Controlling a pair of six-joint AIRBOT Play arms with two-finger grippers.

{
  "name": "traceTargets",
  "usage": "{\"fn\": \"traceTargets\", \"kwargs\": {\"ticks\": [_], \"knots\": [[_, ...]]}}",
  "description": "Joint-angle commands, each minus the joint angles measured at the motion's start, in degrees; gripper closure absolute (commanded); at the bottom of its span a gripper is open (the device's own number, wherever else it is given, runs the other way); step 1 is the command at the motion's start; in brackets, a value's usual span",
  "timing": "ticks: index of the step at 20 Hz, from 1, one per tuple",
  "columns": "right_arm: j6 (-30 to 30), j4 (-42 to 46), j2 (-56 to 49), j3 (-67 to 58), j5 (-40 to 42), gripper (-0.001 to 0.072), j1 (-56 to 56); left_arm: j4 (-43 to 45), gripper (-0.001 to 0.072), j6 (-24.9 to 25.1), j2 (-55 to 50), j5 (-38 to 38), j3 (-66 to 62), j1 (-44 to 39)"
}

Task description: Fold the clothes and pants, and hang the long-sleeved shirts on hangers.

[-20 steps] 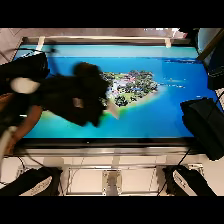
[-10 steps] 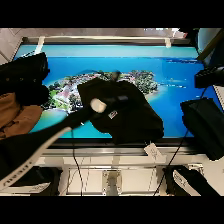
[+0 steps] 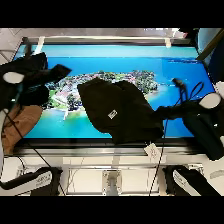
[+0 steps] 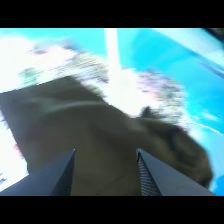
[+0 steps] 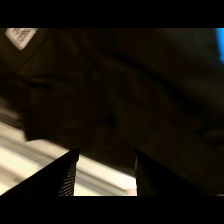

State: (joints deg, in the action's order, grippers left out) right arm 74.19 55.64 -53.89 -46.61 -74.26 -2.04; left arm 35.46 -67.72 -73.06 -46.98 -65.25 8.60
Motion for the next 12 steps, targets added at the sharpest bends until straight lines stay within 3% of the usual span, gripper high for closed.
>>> {"fn": "traceTargets", "kwargs": {"ticks": [1,5,8,12], "knots": [[3.1,-10.2,-0.1,9.3,4.3,0.0306,5.4,1.1,0.0285,-1.9,-4.0,-6.0,1.7,7.4],[4.6,-19.8,-3.1,15.2,12.7,0.0304,19.6,0.5,0.0281,3.8,-12.1,-2.4,1.7,1.5],[4.6,-24.7,-8.8,15.1,21.3,0.0249,29.5,0.6,0.0281,4.3,-16.7,2.7,0.9,-3.4],[4.6,-28.6,-15.3,15.1,23.5,0.0195,34.3,0.5,0.0281,7.1,-20.2,4.3,-1.6,-5.8]]}}
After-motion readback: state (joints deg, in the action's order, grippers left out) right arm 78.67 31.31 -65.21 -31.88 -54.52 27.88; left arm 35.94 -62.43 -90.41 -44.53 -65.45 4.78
